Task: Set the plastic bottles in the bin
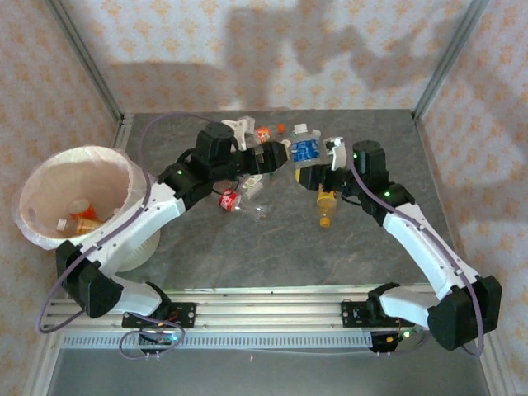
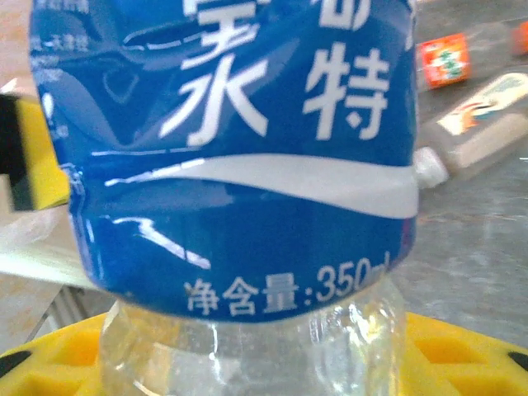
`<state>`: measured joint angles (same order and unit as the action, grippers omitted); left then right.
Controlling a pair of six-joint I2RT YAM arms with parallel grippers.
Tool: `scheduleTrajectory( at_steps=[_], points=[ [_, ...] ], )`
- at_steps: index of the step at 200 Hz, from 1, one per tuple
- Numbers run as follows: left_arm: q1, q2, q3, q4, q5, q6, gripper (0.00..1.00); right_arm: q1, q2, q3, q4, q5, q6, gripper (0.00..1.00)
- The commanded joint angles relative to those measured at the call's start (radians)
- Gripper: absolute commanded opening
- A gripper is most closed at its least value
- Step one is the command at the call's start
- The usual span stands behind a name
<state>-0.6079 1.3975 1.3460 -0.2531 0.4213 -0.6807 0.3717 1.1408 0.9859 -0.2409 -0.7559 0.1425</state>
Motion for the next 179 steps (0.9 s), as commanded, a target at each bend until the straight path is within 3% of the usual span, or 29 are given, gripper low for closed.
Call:
scheduleTrajectory(
  at_steps=[1,31,82,112,148,179],
  points=[
    [-0.007,0.025,0.035,0.091,0.034,-0.021,1.0,0.039,-0.021,-0.012,0.104,-0.063,0.002,0.39],
    [-0.019,0.092,0.102,0.054,0.076,-0.025,1.0,0.083,-0.014,-0.013,0.139,-0.059,-0.007,0.4],
    [-0.055,0.124,0.155,-0.024,0.028,0.017,0.99,0.11,-0.011,-0.004,0.157,-0.048,-0.013,0.41],
    [-0.055,0.128,0.124,0.029,0.016,-0.03,0.9,0.112,-0.021,-0.015,0.174,-0.053,-0.021,0.44],
    [-0.056,0.155,0.133,0.053,0.077,-0.035,0.71,0.111,-0.023,-0.031,0.202,-0.049,-0.011,0.47],
    [-0.055,0.151,0.135,0.059,0.063,-0.014,0.63,0.112,-0.03,-0.024,0.181,-0.036,-0.024,0.61]
  ],
)
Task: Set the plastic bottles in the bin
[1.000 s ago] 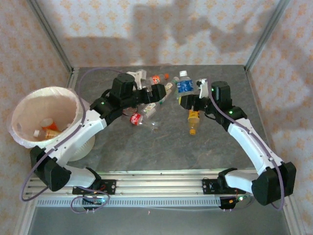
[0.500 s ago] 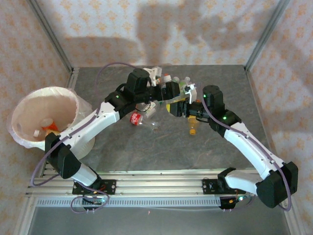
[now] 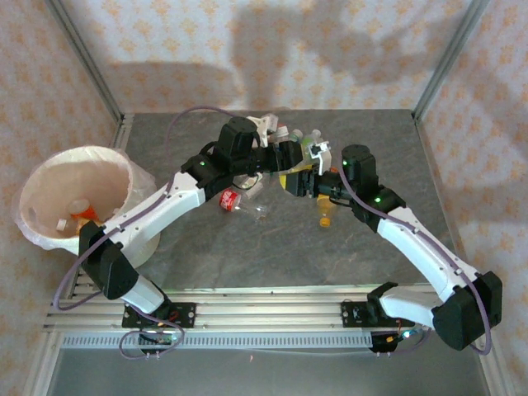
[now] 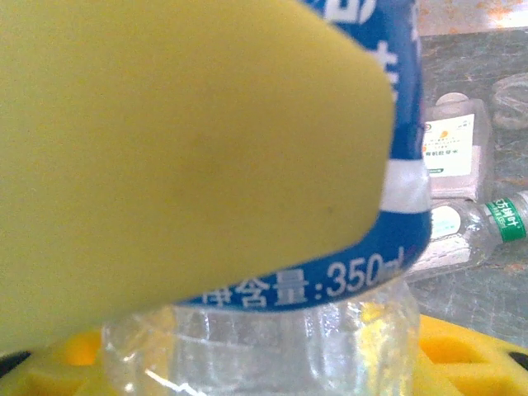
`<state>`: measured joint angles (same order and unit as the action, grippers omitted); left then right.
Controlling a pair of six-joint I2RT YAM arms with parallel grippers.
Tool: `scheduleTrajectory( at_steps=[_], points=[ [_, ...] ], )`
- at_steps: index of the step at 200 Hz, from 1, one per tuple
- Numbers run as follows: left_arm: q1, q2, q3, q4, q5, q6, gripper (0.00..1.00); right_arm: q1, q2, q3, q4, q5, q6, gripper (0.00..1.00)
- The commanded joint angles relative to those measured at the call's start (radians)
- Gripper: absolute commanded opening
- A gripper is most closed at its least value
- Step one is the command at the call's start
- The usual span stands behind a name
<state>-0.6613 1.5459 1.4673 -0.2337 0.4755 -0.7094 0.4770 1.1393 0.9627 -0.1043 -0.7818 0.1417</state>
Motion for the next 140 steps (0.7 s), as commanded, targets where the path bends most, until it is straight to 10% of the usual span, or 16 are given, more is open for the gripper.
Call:
scheduleTrajectory(
  at_steps=[1,55,140],
  points=[
    [-0.002,0.002,0.014,0.039,0.008,0.016,0.63,0.006,-0.029,-0.001,0.042,-0.01,-0.026,0.62],
    [0.0,-0.046,0.003,-0.001,-0.116,0.059,0.57,0.006,-0.074,0.013,-0.085,0.032,-0.143,1.0],
    [0.122,-0.284,-0.019,-0.257,-0.467,0.166,0.51,0.006,-0.139,0.049,-0.208,0.21,-0.261,0.99]
  ],
)
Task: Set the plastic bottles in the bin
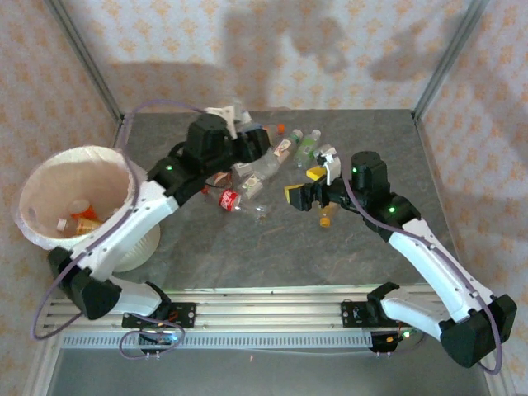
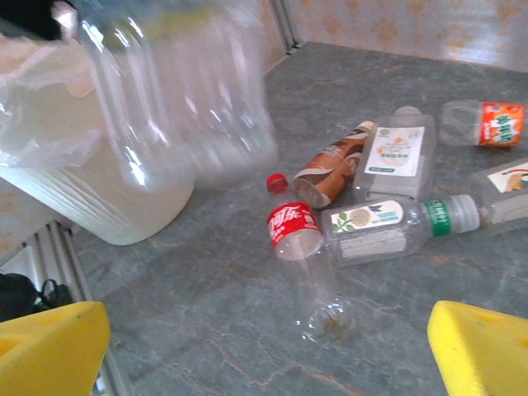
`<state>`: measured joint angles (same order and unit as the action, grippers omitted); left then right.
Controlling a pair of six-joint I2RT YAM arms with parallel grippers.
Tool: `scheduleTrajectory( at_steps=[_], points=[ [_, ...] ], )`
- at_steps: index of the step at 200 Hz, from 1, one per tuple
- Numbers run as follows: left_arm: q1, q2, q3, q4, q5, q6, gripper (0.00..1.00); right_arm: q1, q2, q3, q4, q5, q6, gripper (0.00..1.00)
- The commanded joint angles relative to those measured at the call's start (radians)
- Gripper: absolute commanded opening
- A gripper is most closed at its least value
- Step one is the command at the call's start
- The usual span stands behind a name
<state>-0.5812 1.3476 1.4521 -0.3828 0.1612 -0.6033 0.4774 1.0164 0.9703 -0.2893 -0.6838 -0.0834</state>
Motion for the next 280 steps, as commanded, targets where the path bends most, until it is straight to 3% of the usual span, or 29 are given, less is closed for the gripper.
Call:
scheduleTrajectory(
  at_steps=[1,63,85,123,150,166,199,248,280],
  points=[
    [0.043,-0.09,-0.003,-0.111,-0.156,0.062,0.51,0.006,-0.016,0.041,-0.023,0.118,-0.035,0.99],
    [0.083,-0.27,0.082,-0.316,-0.387,0.212,0.51,0.006,0.03,0.015,0.088,0.561,0.086,0.99],
    [0.083,-0.32,0.116,-0.365,-0.492,0.245,0.51,0.006,0.044,0.018,0.113,0.621,0.116,0.99],
    [0.086,-0.374,0.167,-0.456,-0.862,0.339,0.51,0.006,0.053,0.019,0.126,0.697,0.146,0.99],
    [0.138,-0.36,0.176,-0.489,-1.008,0.417,0.51,0.006,0.063,0.024,0.114,0.738,0.155,0.99],
    [0.252,-0.326,0.195,-0.529,-0.98,0.424,0.51,0.005,0.066,0.024,0.115,0.752,0.162,0.99],
    [0.526,-0.315,0.174,-0.55,-0.783,0.381,0.51,0.005,0.073,0.038,0.098,0.751,0.161,0.99],
    [0.775,-0.305,0.107,-0.585,-0.626,0.377,0.51,0.003,0.066,0.048,0.058,0.767,0.149,0.99],
    [0.875,-0.314,0.065,-0.594,-0.677,0.42,0.51,0.003,0.073,0.052,0.053,0.767,0.159,0.99]
  ],
)
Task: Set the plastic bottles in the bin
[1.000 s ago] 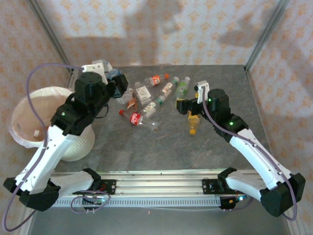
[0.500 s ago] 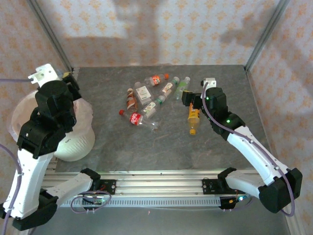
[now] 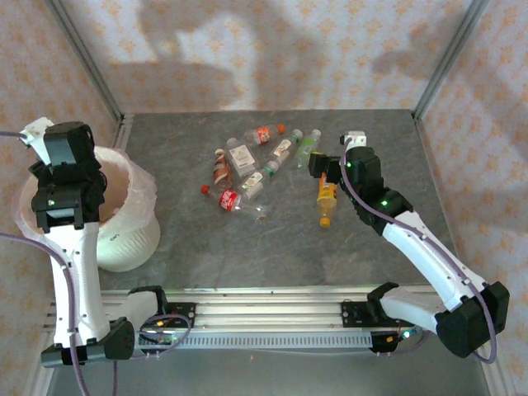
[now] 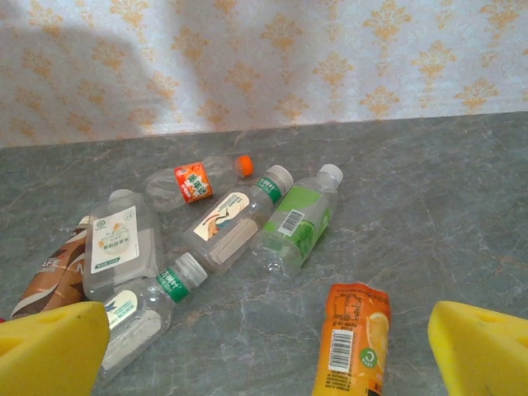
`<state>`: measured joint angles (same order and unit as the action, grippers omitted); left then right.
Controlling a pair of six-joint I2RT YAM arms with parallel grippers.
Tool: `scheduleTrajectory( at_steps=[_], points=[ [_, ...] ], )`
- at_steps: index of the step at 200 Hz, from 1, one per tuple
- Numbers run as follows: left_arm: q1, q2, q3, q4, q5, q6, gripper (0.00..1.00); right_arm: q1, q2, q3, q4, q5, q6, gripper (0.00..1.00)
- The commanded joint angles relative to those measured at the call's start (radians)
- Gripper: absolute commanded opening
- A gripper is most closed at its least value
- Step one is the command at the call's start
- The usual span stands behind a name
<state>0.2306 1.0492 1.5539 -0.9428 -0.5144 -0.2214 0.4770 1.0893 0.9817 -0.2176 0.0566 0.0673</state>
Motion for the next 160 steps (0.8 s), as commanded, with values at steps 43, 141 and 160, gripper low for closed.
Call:
scheduleTrajectory(
  at_steps=[43,141,160],
  points=[
    [0.24,-0.018,-0.124,0.01,0.005,0.039,0.54,0.004,0.033,0.062,-0.033,0.052,-0.011,0.99],
    [0.36,0.007,-0.2,-0.001,-0.006,-0.006,0.57,0.005,0.089,0.135,-0.029,0.016,-0.015,0.99],
    [0.36,0.021,-0.181,-0.02,0.01,-0.016,0.65,0.004,0.116,0.136,-0.026,0.012,-0.006,0.99]
  ],
)
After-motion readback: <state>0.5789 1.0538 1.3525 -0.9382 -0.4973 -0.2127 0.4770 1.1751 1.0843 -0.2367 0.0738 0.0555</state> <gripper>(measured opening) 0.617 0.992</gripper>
